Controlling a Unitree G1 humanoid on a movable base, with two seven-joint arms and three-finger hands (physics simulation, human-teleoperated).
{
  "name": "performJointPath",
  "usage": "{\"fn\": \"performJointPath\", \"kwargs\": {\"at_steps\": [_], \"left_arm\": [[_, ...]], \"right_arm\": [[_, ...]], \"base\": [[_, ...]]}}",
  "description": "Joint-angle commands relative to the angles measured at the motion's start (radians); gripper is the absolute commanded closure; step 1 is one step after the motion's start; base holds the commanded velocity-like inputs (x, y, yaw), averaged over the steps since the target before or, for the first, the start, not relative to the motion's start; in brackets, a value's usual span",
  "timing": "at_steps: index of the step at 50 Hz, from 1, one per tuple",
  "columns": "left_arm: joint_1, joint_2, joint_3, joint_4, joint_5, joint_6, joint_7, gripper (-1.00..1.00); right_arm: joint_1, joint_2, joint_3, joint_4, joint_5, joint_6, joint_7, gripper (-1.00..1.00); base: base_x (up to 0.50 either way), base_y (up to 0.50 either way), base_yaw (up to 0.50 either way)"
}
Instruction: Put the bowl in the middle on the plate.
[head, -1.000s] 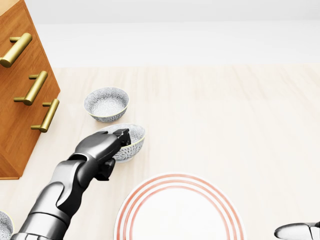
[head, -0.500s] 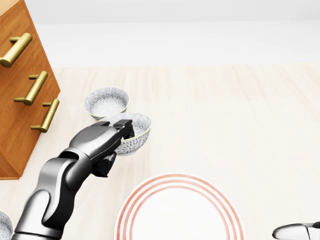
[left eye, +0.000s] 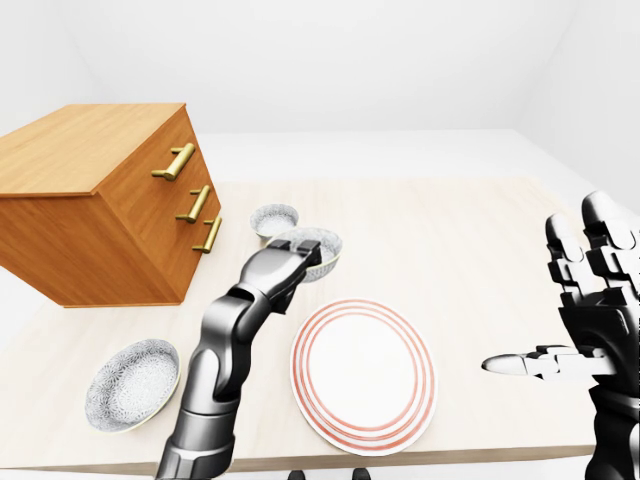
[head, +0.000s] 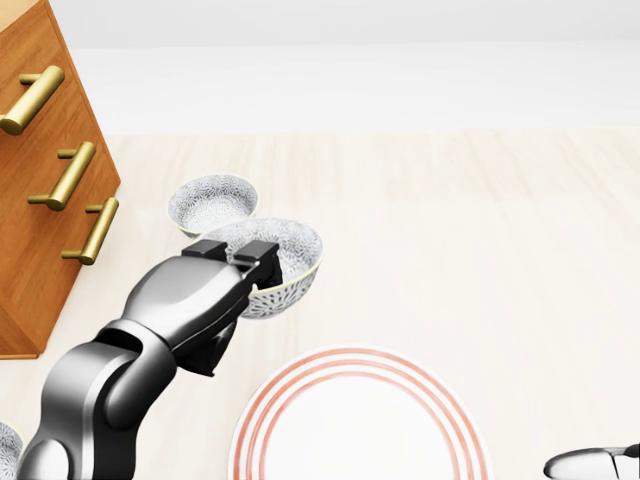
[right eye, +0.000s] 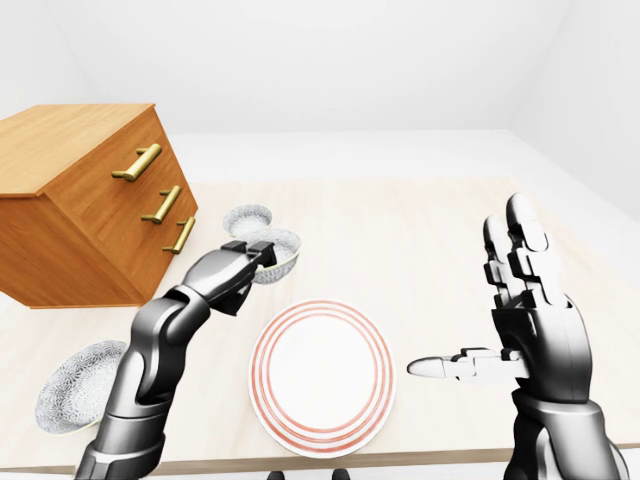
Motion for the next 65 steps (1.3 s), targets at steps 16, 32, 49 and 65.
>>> {"fn": "performJointPath", "kwargs": {"at_steps": [16, 32, 49, 65], "left_arm": [[0.180, -0.088, -0.078, -0.351, -0.012, 0.000, -0.018, 1.00], [0.251, -0.085, -0.119, -0.445, -0.013, 0.000, -0.018, 1.00], [0.337, -0.108, -0.236, -0.530, 0.038, 0.000, -0.018, 1.00], [0.373, -0.088, -0.271, -0.534, 0.038, 0.000, -0.018, 1.00]], "right_arm": [[0.004, 0.002, 0.007, 0.005, -0.014, 0.000, 0.005, -1.00], [0.004, 0.003, 0.009, 0.016, -0.021, 0.000, 0.010, -1.00], [0.005, 0.002, 0.013, 0.024, -0.025, 0.000, 0.010, -1.00], [0.003, 0.001, 0.012, 0.010, -0.026, 0.000, 0.009, -1.00]], "base": [[0.00, 0.00, 0.00], [0.00, 0.00, 0.00], [0.00, 0.00, 0.00], [0.00, 0.00, 0.00]]}}
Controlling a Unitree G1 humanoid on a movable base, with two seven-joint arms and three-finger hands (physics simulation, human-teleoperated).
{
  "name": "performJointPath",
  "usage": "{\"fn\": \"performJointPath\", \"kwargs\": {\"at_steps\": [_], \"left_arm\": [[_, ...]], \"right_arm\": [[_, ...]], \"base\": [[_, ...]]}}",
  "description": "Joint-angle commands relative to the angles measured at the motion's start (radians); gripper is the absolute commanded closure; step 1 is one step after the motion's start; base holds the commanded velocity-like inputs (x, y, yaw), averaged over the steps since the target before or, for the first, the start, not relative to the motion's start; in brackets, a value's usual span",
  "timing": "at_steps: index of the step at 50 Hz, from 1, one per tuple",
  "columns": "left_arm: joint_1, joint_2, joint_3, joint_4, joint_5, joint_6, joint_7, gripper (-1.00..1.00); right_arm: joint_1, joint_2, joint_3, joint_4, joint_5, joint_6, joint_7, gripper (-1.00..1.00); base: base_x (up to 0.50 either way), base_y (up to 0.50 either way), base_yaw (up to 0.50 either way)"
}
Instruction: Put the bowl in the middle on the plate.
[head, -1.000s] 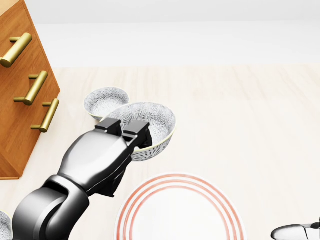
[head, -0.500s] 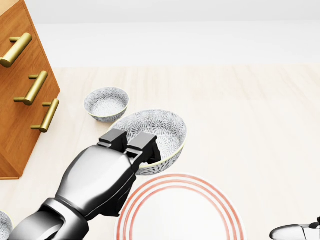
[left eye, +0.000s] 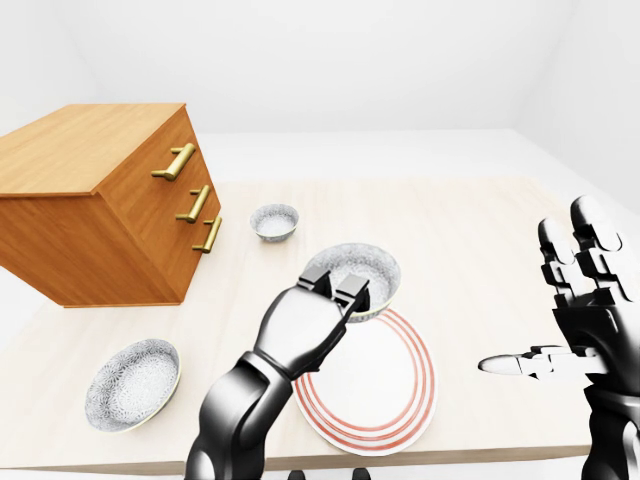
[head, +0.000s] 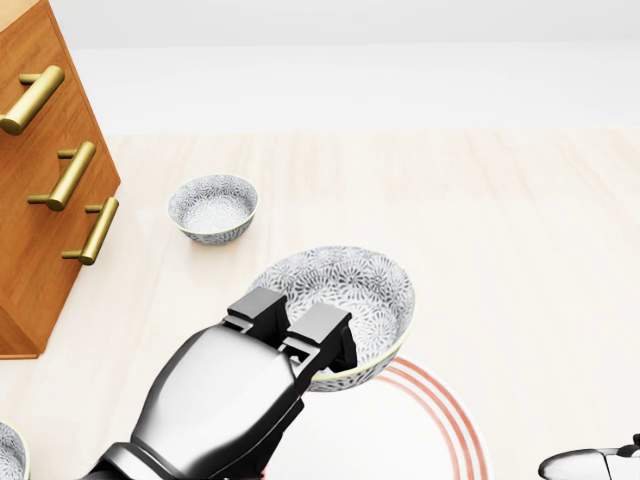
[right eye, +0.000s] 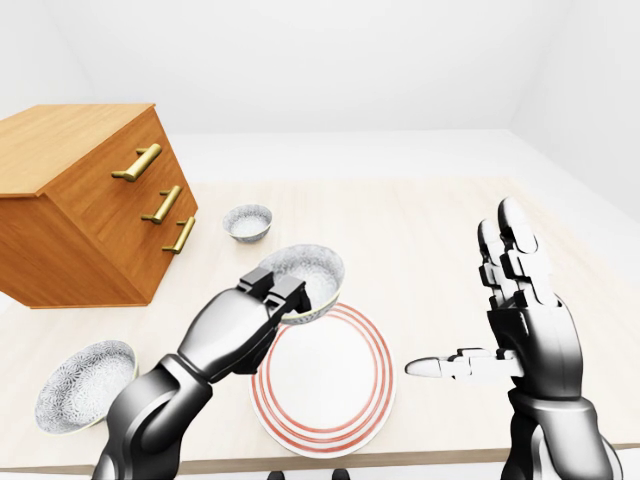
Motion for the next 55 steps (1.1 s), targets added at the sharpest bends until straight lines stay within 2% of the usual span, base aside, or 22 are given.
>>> {"fn": "performJointPath", "kwargs": {"at_steps": [1, 10, 14, 21, 24, 32, 41, 55], "left_arm": [[0.018, 0.000, -0.025, -0.017, 0.026, 0.000, 0.000, 1.00], [0.080, 0.029, -0.060, -0.012, 0.035, 0.000, 0.000, 1.00], [0.081, 0.030, -0.060, -0.013, 0.034, 0.000, 0.000, 1.00], [0.137, 0.047, -0.117, -0.054, 0.056, 0.000, 0.009, 1.00], [0.185, 0.073, -0.167, -0.068, 0.062, 0.000, 0.029, 1.00], [0.218, 0.108, -0.204, -0.063, 0.074, 0.000, 0.075, 1.00], [0.236, 0.138, -0.226, -0.024, 0.084, 0.000, 0.129, 1.00], [0.245, 0.152, -0.239, 0.020, 0.099, 0.000, 0.169, 1.00]], "right_arm": [[0.001, 0.000, 0.000, -0.006, -0.001, 0.000, 0.001, -1.00], [0.001, 0.001, -0.002, -0.014, -0.004, 0.000, 0.005, -1.00], [0.000, 0.000, -0.001, -0.024, -0.004, 0.000, 0.004, -1.00], [0.000, 0.002, 0.001, -0.016, -0.011, 0.000, 0.008, -1.00], [0.002, 0.003, 0.002, -0.011, -0.013, 0.000, 0.010, -1.00], [0.007, 0.005, 0.005, 0.005, -0.017, 0.000, 0.015, -1.00], [0.001, 0.002, 0.008, -0.002, -0.017, 0.000, 0.012, -1.00], [0.004, 0.004, 0.008, -0.006, -0.015, 0.000, 0.013, -1.00]], "base": [[0.00, 0.00, 0.00], [0.00, 0.00, 0.00], [0.00, 0.00, 0.00], [0.00, 0.00, 0.00], [0.00, 0.00, 0.00], [0.00, 0.00, 0.00], [0.00, 0.00, 0.00], [0.00, 0.00, 0.00]]}}
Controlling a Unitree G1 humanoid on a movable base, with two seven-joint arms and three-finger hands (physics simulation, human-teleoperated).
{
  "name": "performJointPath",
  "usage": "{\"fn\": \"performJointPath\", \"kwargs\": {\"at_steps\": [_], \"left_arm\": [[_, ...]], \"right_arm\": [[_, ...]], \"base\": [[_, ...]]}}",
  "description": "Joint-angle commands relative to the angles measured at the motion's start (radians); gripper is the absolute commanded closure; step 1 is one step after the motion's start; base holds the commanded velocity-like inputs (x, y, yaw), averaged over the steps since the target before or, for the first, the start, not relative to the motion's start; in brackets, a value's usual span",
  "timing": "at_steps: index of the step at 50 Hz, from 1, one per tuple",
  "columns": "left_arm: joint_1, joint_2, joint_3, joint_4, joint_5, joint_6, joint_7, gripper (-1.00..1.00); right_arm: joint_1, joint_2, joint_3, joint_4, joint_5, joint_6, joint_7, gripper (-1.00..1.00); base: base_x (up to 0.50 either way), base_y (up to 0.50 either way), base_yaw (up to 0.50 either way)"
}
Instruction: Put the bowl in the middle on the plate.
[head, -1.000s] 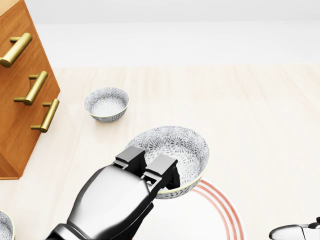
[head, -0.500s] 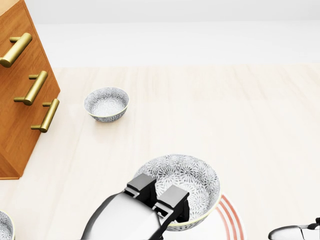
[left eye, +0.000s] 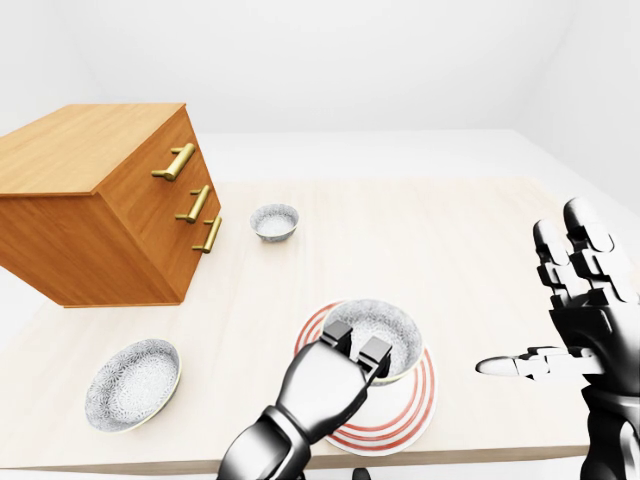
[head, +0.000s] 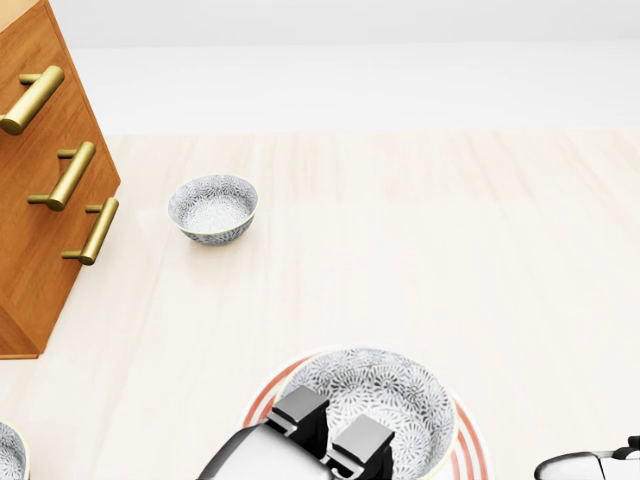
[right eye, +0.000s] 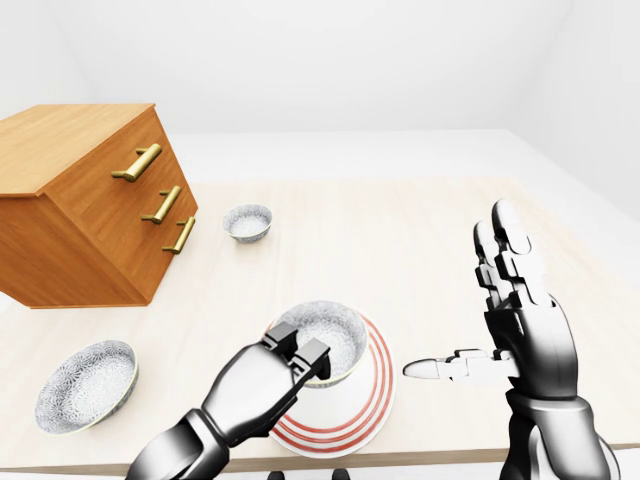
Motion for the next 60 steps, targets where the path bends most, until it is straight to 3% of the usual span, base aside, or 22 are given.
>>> {"fn": "performJointPath", "kwargs": {"at_steps": [1, 9, 23, 47, 60], "left_arm": [[0.012, 0.019, -0.015, 0.036, 0.036, 0.000, 0.063, 1.00], [0.019, 0.036, -0.028, 0.089, 0.081, 0.000, 0.119, 1.00], [0.015, 0.033, -0.009, 0.139, 0.081, 0.000, 0.150, 1.00], [-0.029, -0.001, 0.088, 0.170, 0.015, 0.000, 0.099, 1.00], [-0.008, 0.000, 0.046, 0.184, 0.006, 0.000, 0.116, 1.00]], "right_arm": [[-0.001, 0.000, 0.000, -0.004, 0.002, 0.000, 0.000, -1.00], [0.001, 0.001, -0.003, -0.005, 0.003, 0.000, 0.003, -1.00], [-0.001, 0.001, -0.004, -0.010, 0.002, 0.000, 0.005, -1.00], [-0.002, 0.000, 0.004, 0.014, -0.002, 0.000, 0.003, -1.00], [-0.002, -0.002, 0.003, 0.002, -0.001, 0.000, 0.001, -1.00]], "base": [[0.00, 0.00, 0.00], [0.00, 0.00, 0.00], [0.00, 0.00, 0.00], [0.00, 0.00, 0.00], [0.00, 0.00, 0.00]]}}
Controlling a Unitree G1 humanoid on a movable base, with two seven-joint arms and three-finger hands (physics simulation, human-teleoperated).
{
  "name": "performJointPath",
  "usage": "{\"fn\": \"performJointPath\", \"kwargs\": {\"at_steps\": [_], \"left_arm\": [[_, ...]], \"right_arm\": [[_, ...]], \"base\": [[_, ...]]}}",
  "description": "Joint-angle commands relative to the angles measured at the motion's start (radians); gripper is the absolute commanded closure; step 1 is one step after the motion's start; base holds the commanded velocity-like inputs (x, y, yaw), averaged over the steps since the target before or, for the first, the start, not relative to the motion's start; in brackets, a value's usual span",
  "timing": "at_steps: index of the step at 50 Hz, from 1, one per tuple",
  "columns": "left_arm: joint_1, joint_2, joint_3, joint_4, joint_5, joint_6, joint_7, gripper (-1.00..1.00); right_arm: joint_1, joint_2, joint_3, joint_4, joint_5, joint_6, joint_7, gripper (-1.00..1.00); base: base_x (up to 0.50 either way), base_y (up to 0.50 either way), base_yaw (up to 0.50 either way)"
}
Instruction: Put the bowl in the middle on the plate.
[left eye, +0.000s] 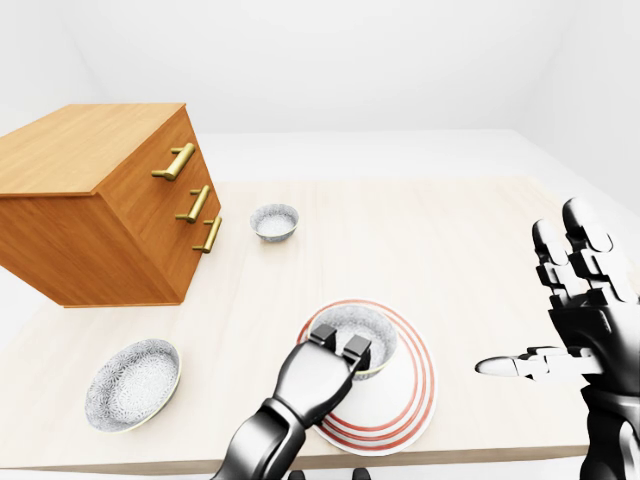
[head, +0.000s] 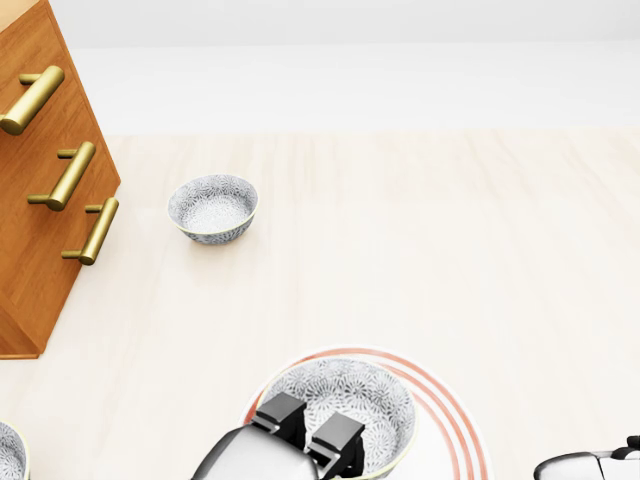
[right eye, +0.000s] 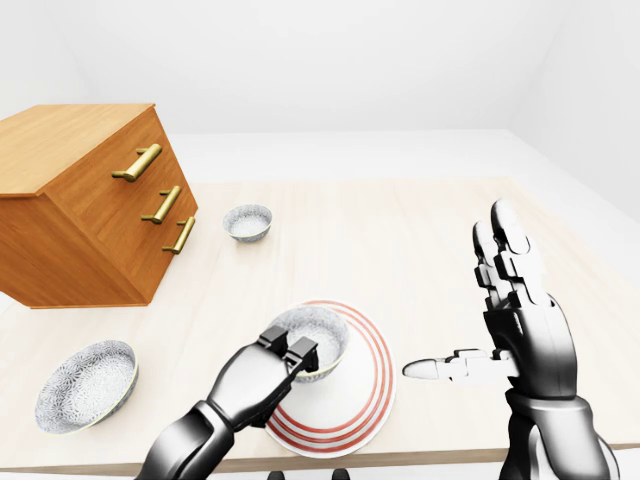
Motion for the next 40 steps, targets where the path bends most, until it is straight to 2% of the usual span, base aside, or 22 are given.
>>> {"fn": "performJointPath", "kwargs": {"at_steps": [1, 9, 13, 19, 30, 40], "left_arm": [[0.000, -0.004, -0.015, 0.011, -0.006, 0.000, 0.019, 1.00], [-0.003, -0.001, -0.010, 0.018, -0.025, 0.000, 0.019, 1.00], [0.009, 0.003, -0.031, 0.013, -0.023, 0.000, 0.028, 1.00], [0.000, 0.007, -0.021, 0.036, -0.013, 0.000, 0.048, 1.00], [-0.005, 0.005, -0.020, 0.054, -0.015, 0.000, 0.025, 1.00], [-0.020, -0.006, -0.020, 0.039, -0.031, 0.000, -0.025, 1.00]], "right_arm": [[-0.001, -0.001, 0.001, 0.000, -0.001, 0.000, -0.001, -1.00], [0.001, -0.001, 0.000, -0.004, -0.001, 0.000, 0.000, -1.00], [-0.002, -0.001, 0.000, -0.007, -0.003, 0.000, 0.000, -1.00], [0.001, 0.002, 0.002, 0.014, -0.006, 0.000, 0.003, -1.00], [0.000, -0.001, 0.003, 0.014, -0.003, 0.000, 0.000, -1.00], [0.000, 0.000, 0.006, 0.004, -0.005, 0.000, -0.001, -1.00]], "base": [[0.00, 0.00, 0.00], [0.00, 0.00, 0.00], [0.00, 0.00, 0.00], [0.00, 0.00, 0.00], [0.00, 0.00, 0.00], [0.00, 0.00, 0.00]]}}
